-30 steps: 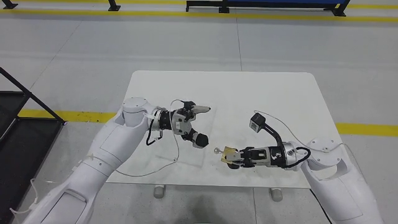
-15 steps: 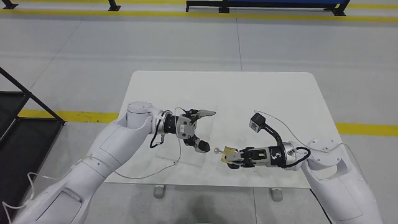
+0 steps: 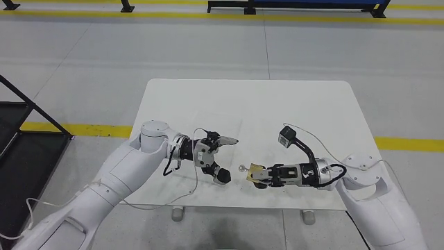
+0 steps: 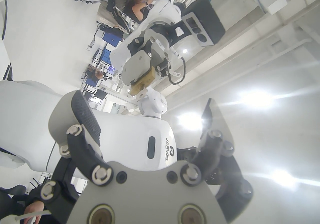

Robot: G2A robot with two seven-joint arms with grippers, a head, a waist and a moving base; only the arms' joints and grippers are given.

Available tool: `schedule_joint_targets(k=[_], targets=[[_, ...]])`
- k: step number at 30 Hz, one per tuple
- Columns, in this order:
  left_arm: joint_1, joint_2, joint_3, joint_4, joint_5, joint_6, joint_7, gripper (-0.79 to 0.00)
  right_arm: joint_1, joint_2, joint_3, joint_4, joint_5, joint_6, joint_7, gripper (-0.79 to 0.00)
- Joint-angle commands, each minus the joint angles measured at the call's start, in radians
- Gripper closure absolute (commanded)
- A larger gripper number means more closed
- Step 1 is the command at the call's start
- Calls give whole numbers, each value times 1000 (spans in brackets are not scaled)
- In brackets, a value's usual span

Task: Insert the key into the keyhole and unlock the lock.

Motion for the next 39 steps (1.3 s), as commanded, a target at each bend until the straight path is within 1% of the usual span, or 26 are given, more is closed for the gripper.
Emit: schedule_joint_targets(k=[1, 6, 9, 10, 22, 24, 26, 30, 35, 39], targets=[[12, 1, -4, -6, -6, -11, -9, -785, 0, 0, 0, 0, 0, 0, 0, 0], [33, 5, -13, -33, 8, -50, -18, -785, 0, 0, 0, 0, 0, 0, 0, 0], [44, 7, -18, -48, 22, -77, -10, -785, 0, 0, 0, 0, 0, 0, 0, 0], [46, 6, -30, -49, 11, -102, 12, -785, 0, 0, 0, 0, 0, 0, 0, 0], [46, 6, -30, -49, 11, -102, 12, -785, 0, 0, 0, 0, 0, 0, 0, 0], [51, 6, -27, -58, 39, -111, 42, -785, 0, 0, 0, 0, 0, 0, 0, 0], [58, 9, -28, -68, 78, -138, 57, -785, 0, 0, 0, 0, 0, 0, 0, 0], [59, 13, -30, -79, 156, -205, 48, -785, 0, 0, 0, 0, 0, 0, 0, 0], [60, 17, -35, -84, 243, -331, 13, -785, 0, 0, 0, 0, 0, 0, 0, 0], [63, 17, -42, -74, 270, -428, -17, -785, 0, 0, 0, 0, 0, 0, 0, 0]])
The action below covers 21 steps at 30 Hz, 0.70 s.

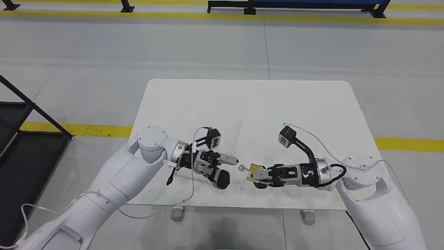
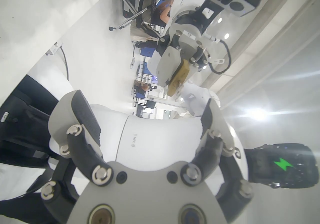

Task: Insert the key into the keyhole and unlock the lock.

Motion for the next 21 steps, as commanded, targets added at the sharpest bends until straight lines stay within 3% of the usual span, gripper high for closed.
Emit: schedule_joint_targets(k=[1, 9, 15, 16, 20, 21], targets=[[1, -1, -4, 9, 4, -43, -10, -785, 0, 0, 0, 0, 0, 0, 0, 0], [-21, -11, -2, 26, 9, -184, -50, -785, 0, 0, 0, 0, 0, 0, 0, 0], [-50, -26, 17, 42, 17, -226, -37, -785, 0, 0, 0, 0, 0, 0, 0, 0], [-54, -28, 20, 44, 15, -232, -34, -757, 0, 0, 0, 0, 0, 0, 0, 0], [-68, -38, 34, 53, 3, -252, -39, -403, 0, 0, 0, 0, 0, 0, 0, 0], [-70, -40, 37, 56, 0, -255, -40, -345, 0, 0, 0, 0, 0, 0, 0, 0]])
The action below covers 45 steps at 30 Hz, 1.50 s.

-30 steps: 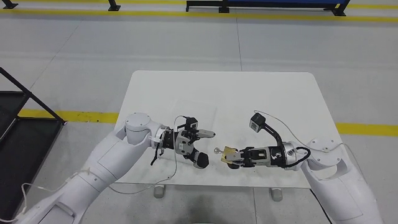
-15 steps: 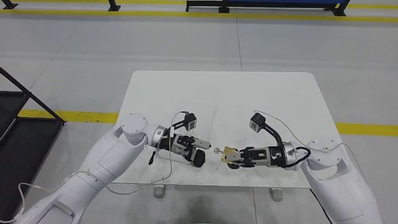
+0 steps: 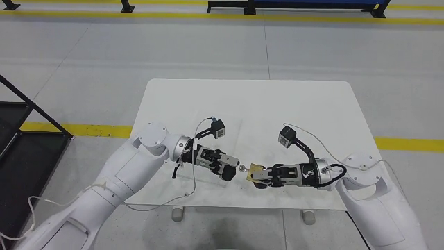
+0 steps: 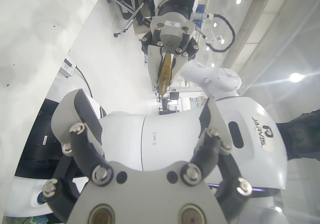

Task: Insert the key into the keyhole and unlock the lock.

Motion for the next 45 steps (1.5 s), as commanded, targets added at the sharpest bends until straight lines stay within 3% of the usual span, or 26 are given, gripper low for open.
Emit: schedule_joint_targets(k=[1, 6, 27, 32, 33, 45], targets=[[-5, -4, 5, 6, -4, -3, -2, -314, 0, 0, 0, 0, 0, 0, 0, 0], [-10, -12, 11, 23, -24, -14, -12, -234, 0, 0, 0, 0, 0, 0, 0, 0], [-17, -34, 8, 61, -76, -61, -57, -105, 0, 0, 0, 0, 0, 0, 0, 0], [-23, -40, 10, 65, -76, -59, -60, -43, 0, 0, 0, 0, 0, 0, 0, 0], [-24, -41, 11, 66, -76, -54, -60, 0, 0, 0, 0, 0, 0, 0, 0, 0], [-35, -52, 19, 70, -72, -13, -56, 0, 0, 0, 0, 0, 0, 0, 0, 0]])
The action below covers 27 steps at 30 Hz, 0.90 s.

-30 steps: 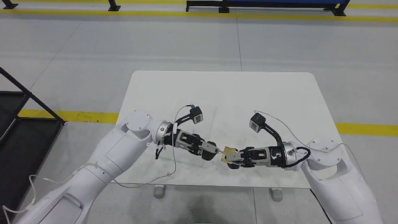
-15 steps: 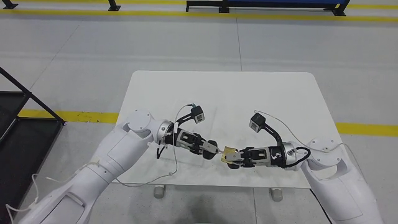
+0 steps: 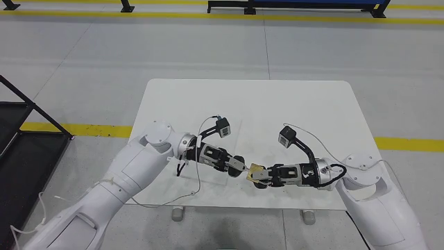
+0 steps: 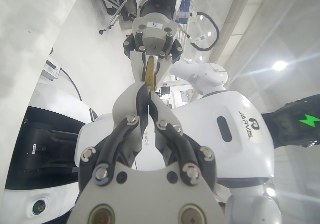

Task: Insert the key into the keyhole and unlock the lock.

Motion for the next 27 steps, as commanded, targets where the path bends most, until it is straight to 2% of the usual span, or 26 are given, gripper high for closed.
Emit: schedule_joint_targets(k=[1, 12, 27], targets=[[-1, -2, 1, 1, 2, 5, 0, 0, 0, 0, 0, 0, 0, 0, 0, 0], [-3, -8, 0, -4, 26, 10, 4, 0, 0, 0, 0, 0, 0, 0, 0, 0], [39, 2, -45, -73, 91, -116, 14, 0, 0, 0, 0, 0, 0, 0, 0, 0]])
